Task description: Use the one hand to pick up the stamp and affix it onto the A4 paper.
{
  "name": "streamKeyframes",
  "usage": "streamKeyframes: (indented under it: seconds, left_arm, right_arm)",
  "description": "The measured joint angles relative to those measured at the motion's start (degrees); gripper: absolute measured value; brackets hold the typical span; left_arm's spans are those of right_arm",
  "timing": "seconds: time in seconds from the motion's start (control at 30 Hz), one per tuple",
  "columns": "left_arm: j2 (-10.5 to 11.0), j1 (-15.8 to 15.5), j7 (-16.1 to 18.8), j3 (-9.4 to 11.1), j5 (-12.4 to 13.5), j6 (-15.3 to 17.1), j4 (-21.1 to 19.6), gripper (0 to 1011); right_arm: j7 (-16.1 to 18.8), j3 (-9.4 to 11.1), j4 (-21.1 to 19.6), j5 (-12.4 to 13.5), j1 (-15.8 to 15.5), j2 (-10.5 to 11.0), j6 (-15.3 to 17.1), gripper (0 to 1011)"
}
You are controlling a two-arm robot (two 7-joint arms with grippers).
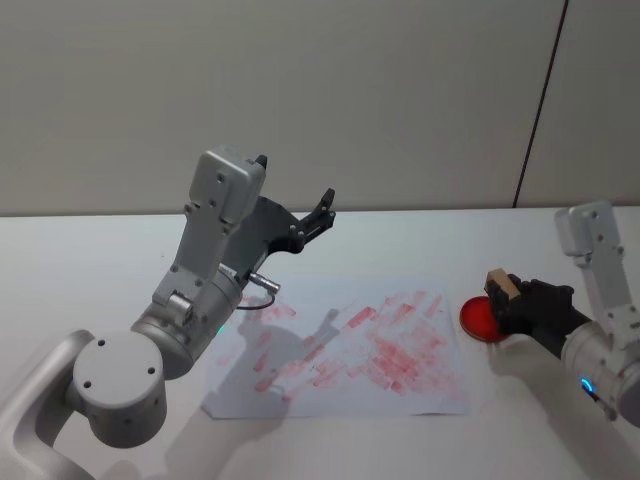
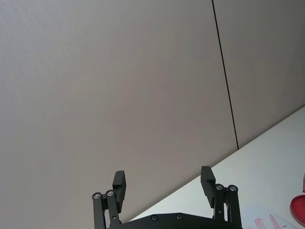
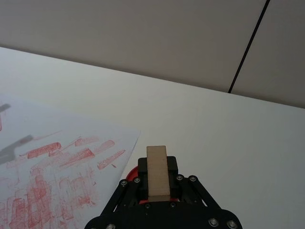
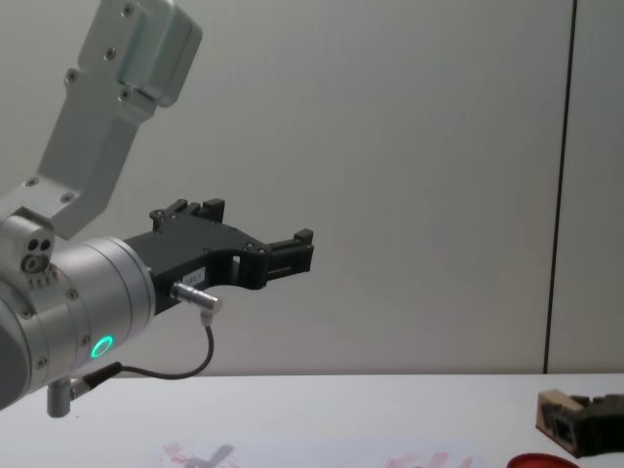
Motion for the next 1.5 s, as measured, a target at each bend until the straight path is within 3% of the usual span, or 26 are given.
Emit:
streamKeyframes:
  seconds: [0.37, 0.57, 1.07, 1.23, 1.5]
  left_arm:
    - [0.0, 0.0, 0.0, 0.0, 0.0, 0.0, 0.0, 1001]
    - [0.0, 0.0, 0.0, 0.0, 0.0, 0.0, 0.0, 1001]
    - [0.0, 0.0, 0.0, 0.0, 0.0, 0.0, 0.0, 1001]
    - [0.0, 0.0, 0.0, 0.0, 0.0, 0.0, 0.0, 1002]
    - [0.0, 0.0, 0.0, 0.0, 0.0, 0.0, 0.0, 1002]
  right_arm:
    - [0.25, -0.62, 2.85, -2.11, 0.87, -0.72, -0.48, 232]
    - [0.3, -0.83, 3.76, -2.8, 1.17, -0.96, -0.67, 387]
    - [0.37, -1.0, 4.62, -3.44, 1.42, -1.19, -0.83, 891]
    - [0.36, -1.04, 4.76, -3.54, 1.46, -1.22, -0.87, 999]
    - [0.37, -1.07, 4.87, -3.61, 1.5, -1.26, -0.89, 1001]
